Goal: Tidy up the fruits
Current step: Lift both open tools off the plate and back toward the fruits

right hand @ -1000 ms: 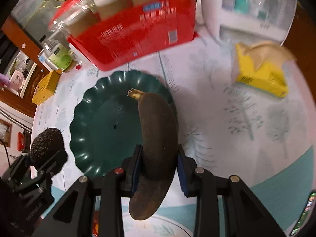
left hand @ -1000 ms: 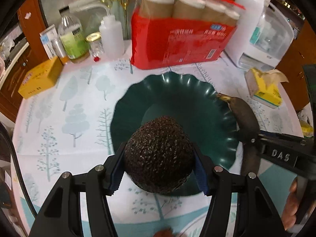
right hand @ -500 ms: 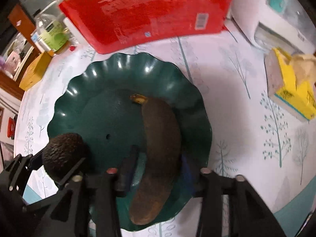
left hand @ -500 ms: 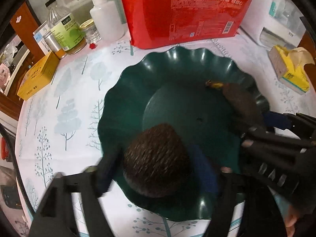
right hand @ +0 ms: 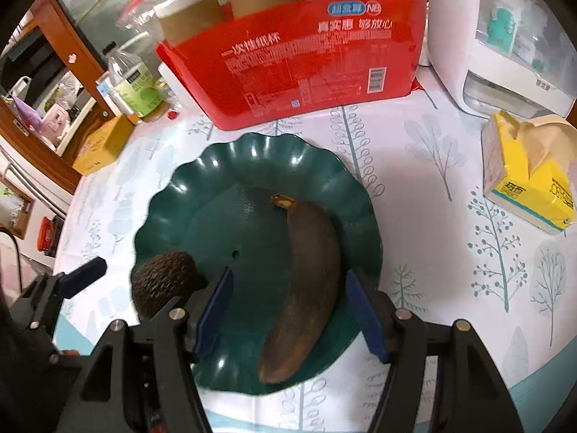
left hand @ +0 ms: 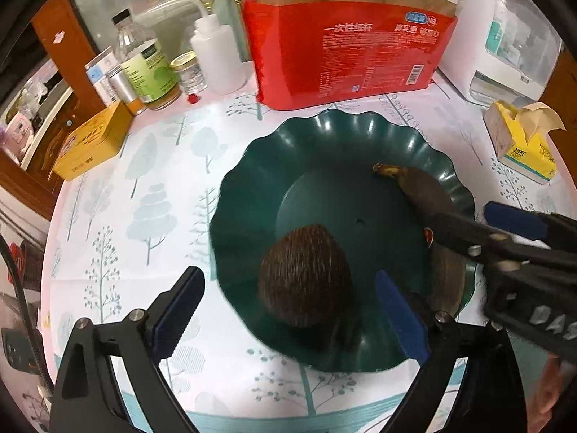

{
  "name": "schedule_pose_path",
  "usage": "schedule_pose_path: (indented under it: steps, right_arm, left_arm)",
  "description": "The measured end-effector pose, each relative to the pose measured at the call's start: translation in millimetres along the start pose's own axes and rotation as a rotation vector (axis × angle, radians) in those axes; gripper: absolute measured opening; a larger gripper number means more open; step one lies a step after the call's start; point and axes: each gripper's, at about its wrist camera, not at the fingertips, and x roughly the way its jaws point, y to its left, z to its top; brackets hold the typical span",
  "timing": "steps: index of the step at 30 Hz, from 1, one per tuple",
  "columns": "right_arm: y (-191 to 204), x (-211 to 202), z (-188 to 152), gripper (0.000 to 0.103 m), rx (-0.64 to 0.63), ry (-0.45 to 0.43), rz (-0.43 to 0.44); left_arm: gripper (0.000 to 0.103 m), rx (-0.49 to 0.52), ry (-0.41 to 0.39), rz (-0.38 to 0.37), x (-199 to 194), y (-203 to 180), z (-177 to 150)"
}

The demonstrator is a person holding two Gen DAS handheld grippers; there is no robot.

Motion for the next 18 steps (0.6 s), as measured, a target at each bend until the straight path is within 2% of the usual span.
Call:
schedule_pose_path:
  steps: [8,15,18]
  right_arm:
    - [3,-44,-16,0.066,-0.018,-0.047,-0.010]
    - [16,-97,-40,0.066,-0.042,-0.100,-0.028]
    - [23,-120,-52,0.066,-0.055,-0.123,-0.035]
  left_arm:
    - [0.095,-0.047,-0.028,-0.035,-39,14,-18]
    - [0.095,-0.029,-0.112,-0.067,-105,25,-40]
    - [0.095,-0.011,-0.150,-0.054,-132,29,-52]
